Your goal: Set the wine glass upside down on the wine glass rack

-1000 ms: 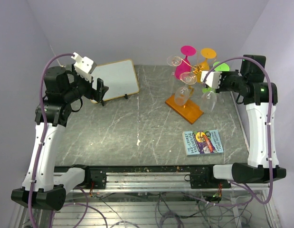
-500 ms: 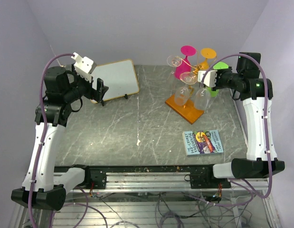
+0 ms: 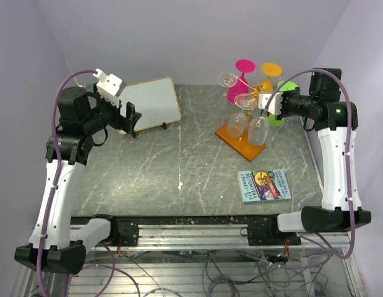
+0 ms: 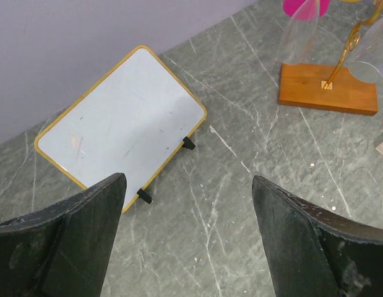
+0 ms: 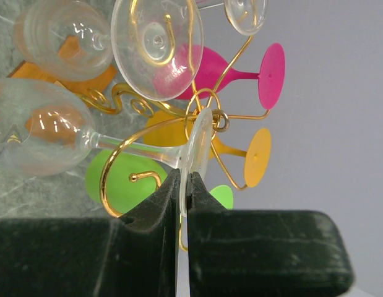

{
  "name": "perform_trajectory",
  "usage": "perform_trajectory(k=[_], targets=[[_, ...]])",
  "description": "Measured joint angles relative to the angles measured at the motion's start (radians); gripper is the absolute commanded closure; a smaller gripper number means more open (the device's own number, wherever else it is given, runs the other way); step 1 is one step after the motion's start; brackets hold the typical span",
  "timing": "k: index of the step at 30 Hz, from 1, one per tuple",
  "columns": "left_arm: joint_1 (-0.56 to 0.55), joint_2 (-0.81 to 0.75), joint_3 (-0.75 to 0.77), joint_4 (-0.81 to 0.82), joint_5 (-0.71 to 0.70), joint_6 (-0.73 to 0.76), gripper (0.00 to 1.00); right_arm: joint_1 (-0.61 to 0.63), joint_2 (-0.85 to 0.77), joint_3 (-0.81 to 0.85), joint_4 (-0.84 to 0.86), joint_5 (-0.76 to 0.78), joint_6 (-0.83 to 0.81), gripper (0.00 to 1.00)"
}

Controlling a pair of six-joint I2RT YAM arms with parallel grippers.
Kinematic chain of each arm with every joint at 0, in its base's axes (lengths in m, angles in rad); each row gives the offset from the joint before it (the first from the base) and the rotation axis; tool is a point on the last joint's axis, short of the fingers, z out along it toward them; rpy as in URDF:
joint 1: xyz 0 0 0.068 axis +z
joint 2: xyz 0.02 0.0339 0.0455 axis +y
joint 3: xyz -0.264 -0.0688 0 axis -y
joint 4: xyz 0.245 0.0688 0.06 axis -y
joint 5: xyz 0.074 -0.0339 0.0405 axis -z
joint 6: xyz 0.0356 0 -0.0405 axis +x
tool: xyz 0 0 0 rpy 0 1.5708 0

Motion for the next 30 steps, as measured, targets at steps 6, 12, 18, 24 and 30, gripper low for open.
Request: perform_trajectory(k=[6, 12, 18, 24, 30], targets=[[0.000, 0.000, 0.000, 0.000, 0.000, 0.000, 0.07, 0.000, -0.003, 0.005, -0.033, -0.006, 0.000, 1.00], [0.000, 0.000, 0.000, 0.000, 0.000, 0.000, 0.07, 0.000, -0.026, 0.006, -0.051, -0.002, 0.009, 1.00], [0.000, 0.000, 0.000, 0.000, 0.000, 0.000, 0.07, 0.000, -0.050, 0.006, -0.073, 0.020, 0.019, 1.00], [0.000, 0.000, 0.000, 0.000, 0.000, 0.000, 0.07, 0.000, -0.060, 0.006, -0.078, 0.053, 0.043, 1.00], [0.000, 0.000, 0.000, 0.000, 0.000, 0.000, 0.07, 0.000, -0.067, 0.006, -0.077, 0.077, 0.070, 1.00]])
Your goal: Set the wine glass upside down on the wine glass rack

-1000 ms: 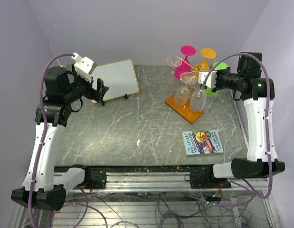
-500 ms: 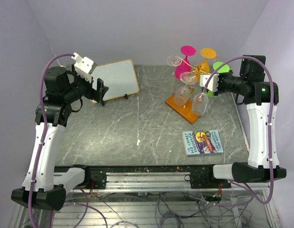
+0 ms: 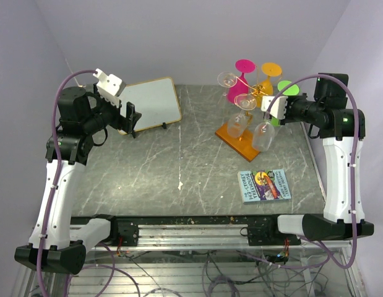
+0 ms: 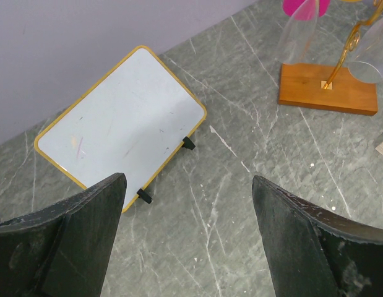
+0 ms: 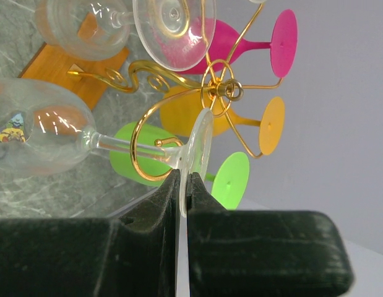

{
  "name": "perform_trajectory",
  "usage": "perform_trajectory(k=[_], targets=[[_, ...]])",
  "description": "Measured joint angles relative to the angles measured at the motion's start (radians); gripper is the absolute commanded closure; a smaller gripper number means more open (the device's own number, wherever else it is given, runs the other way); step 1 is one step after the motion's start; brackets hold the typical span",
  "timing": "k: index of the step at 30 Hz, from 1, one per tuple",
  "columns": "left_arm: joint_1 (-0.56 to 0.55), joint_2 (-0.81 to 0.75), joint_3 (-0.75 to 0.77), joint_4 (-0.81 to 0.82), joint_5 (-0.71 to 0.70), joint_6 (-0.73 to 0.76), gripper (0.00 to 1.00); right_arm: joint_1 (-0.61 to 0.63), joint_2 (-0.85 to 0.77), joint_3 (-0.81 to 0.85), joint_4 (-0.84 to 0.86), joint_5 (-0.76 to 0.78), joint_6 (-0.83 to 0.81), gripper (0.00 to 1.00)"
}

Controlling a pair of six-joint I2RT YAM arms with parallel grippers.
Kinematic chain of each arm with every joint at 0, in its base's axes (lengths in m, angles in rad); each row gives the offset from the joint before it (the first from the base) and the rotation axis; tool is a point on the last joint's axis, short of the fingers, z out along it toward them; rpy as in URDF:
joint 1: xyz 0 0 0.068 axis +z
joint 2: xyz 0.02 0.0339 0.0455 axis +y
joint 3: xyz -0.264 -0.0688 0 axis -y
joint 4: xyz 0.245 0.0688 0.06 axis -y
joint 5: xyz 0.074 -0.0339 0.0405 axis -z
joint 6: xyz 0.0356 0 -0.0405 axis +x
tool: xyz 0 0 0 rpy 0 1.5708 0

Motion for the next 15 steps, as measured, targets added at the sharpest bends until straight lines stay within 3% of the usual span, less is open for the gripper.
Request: perform_trajectory(k=[15], targets=[[0.000, 0.000, 0.000, 0.000, 0.000, 0.000, 0.07, 0.000, -0.010, -0.023, 0.003, 0.057, 0.038, 1.00]])
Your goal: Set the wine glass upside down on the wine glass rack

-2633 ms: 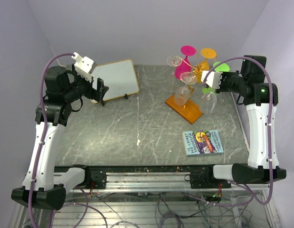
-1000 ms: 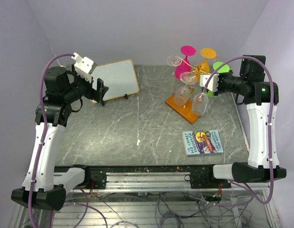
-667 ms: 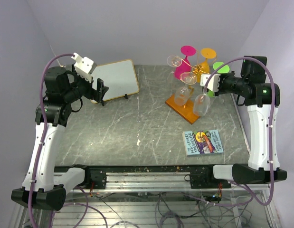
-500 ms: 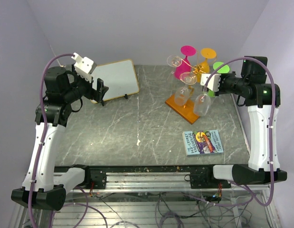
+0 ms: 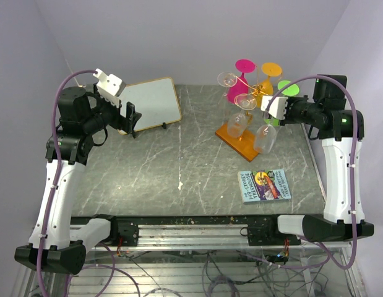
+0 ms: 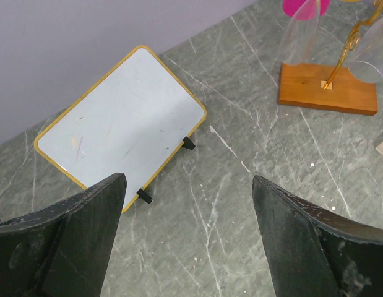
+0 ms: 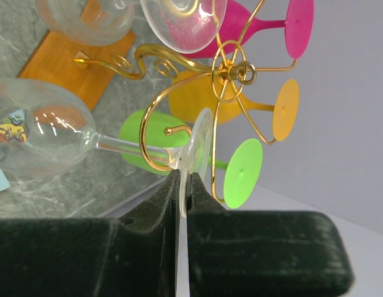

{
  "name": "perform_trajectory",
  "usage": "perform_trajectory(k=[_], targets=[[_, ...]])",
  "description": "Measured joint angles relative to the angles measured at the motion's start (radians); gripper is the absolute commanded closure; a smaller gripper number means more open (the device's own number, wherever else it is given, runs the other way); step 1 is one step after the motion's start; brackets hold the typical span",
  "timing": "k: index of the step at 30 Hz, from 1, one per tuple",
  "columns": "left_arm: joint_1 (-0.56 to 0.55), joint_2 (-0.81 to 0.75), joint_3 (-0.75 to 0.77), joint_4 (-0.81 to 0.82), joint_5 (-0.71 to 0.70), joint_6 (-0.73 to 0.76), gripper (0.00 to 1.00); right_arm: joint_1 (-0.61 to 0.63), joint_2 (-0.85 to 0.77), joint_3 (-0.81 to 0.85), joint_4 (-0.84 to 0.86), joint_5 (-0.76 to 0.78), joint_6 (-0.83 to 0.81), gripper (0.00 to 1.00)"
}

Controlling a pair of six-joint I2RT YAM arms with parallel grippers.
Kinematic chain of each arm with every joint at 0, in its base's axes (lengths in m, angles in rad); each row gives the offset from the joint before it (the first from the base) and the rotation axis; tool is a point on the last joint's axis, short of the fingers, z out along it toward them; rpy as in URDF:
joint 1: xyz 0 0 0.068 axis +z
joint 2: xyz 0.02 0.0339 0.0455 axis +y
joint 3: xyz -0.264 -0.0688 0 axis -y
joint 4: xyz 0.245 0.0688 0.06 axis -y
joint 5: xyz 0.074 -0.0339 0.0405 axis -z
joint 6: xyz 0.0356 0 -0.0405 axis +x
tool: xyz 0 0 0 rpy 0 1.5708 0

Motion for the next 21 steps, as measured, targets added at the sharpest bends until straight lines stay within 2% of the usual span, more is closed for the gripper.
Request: perform_trajectory(k=[21], targets=[[0.000, 0.000, -0.014, -0.001, 0.002, 0.008, 0.07, 0.000, -0.002, -0.037, 0.017, 0.024, 0.017, 1.00]])
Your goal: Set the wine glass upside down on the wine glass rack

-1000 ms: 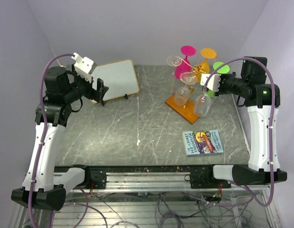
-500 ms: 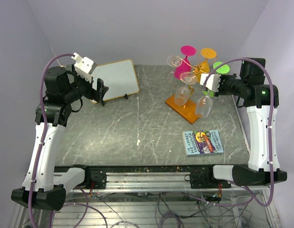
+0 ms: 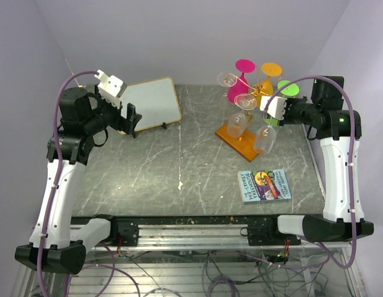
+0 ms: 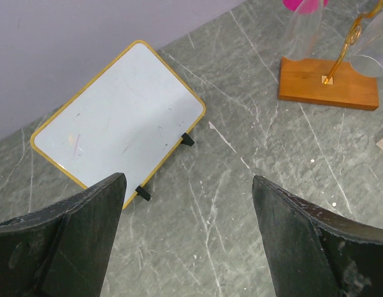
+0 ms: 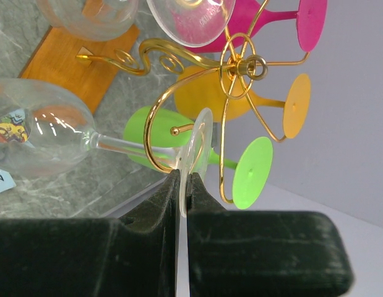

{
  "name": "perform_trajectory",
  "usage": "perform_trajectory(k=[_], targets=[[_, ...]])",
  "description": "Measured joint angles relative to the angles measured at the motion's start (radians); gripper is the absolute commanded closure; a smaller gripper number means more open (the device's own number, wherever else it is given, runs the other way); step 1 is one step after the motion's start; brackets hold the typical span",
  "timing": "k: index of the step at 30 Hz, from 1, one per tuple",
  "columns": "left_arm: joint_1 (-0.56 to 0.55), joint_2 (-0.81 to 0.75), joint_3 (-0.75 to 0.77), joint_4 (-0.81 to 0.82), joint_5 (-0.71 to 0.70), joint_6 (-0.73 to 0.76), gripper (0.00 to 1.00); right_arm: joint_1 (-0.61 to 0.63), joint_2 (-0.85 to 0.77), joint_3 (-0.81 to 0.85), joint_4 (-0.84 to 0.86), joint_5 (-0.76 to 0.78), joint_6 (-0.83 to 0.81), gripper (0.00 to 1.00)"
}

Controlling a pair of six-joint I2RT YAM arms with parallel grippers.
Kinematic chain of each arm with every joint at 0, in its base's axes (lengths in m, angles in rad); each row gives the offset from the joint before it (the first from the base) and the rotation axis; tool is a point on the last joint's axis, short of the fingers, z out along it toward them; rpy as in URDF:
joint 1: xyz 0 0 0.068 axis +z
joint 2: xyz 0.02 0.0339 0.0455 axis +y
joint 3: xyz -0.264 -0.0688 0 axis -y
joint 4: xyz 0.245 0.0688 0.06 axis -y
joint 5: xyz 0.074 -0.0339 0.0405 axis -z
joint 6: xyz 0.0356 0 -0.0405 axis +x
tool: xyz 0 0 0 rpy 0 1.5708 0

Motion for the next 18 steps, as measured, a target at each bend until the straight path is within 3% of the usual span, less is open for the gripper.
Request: perform_trajectory(k=[18], targets=[[0.000, -0.001, -0.001, 0.000, 0.002, 0.011, 0.06, 0.000, 0.000, -0.020, 0.034, 0.000, 0.003, 0.97]])
